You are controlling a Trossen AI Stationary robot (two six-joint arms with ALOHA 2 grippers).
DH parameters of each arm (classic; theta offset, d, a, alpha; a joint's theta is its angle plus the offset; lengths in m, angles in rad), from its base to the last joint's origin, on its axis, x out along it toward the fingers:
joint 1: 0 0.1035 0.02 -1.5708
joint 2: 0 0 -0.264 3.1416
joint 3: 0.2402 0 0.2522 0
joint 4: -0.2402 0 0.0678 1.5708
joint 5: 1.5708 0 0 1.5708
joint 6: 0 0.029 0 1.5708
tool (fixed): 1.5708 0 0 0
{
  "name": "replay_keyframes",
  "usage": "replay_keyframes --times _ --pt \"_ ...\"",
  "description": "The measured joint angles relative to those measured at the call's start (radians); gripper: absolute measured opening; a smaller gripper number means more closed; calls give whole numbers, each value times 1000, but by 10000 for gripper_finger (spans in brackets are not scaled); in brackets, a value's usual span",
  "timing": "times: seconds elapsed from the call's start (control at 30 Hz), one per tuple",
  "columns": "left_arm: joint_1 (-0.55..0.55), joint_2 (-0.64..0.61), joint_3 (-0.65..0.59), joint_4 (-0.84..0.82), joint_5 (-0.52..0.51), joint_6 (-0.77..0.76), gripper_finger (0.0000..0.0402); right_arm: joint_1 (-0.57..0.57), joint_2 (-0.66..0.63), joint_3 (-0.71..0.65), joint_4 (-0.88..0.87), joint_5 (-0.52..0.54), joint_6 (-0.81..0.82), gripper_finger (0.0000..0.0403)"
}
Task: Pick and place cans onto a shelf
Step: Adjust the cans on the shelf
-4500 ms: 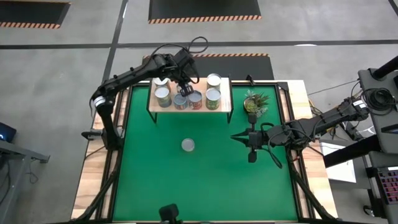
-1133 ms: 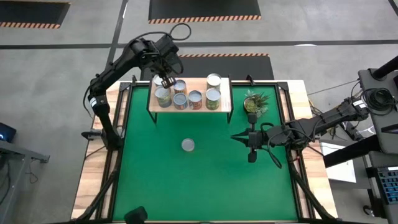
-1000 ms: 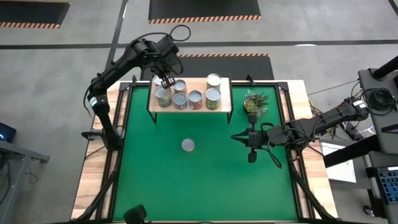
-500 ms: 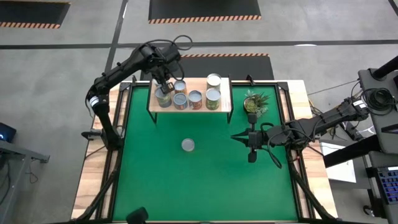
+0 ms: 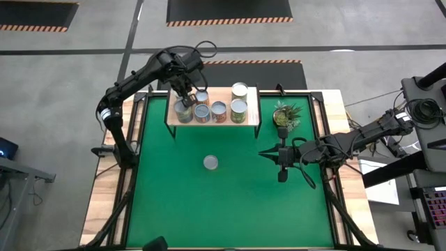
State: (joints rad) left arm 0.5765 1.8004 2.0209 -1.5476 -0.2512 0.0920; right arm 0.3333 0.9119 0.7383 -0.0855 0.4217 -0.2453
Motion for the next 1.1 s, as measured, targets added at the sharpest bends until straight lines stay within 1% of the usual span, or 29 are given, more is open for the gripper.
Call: replay_keyframes --times 0.37,0.57,0.67,0.77,0.87,1.0,1.1 --pt "-7 0 2 -17 3 -24 0 0 0 0 -4 0 1 9" --pt "-17 -1 61 -16 3 -24 0 0 0 0 -4 0 0 9" --pt "-44 -19 92 5 0 -33 0 0 0 0 -8 0 -3 9" --pt "-107 -76 81 99 0 -34 0 0 0 -2 -7 -1 -12 9" --pt "-204 -152 25 232 -1 -22 0 0 0 -6 -8 -1 -14 9" --pt "-370 -271 -129 420 0 -6 0 0 0 -6 -7 -1 -13 9" --pt "-498 -367 -295 557 0 -3 0 0 0 -6 -6 1 -9 9"
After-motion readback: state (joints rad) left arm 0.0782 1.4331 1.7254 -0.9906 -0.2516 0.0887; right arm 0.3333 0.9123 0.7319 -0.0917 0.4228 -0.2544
